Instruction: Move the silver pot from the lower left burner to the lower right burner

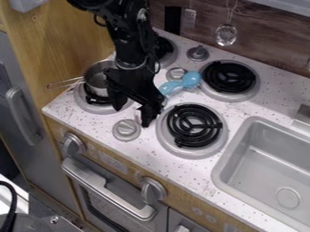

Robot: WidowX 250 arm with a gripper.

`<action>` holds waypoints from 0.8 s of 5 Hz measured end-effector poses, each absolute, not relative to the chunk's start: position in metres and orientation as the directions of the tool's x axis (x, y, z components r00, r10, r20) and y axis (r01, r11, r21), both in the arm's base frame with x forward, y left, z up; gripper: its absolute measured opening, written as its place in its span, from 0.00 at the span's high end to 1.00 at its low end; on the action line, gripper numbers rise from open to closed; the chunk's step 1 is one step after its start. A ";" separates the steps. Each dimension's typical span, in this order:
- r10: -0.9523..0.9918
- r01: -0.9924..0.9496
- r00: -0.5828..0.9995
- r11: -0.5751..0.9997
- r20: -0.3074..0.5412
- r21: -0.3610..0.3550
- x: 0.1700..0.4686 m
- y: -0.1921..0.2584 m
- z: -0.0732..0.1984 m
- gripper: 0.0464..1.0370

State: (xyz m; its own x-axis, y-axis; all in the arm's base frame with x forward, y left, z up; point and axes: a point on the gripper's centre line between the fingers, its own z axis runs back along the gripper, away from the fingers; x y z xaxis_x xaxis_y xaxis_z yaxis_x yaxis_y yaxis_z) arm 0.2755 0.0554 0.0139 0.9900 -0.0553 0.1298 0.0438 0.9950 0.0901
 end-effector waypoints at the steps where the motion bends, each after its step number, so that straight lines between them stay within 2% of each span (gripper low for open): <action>1: -0.056 0.048 0.994 0.995 0.098 0.085 0.270 0.055 0.006 0.04; 2: -0.009 -0.003 0.992 0.995 0.125 0.098 0.301 0.066 0.004 0.04; 3: 0.002 -0.028 0.977 0.993 0.212 0.116 0.332 0.085 0.013 0.04; 4: 0.031 -0.064 0.976 0.988 0.218 0.144 0.353 0.112 0.004 0.04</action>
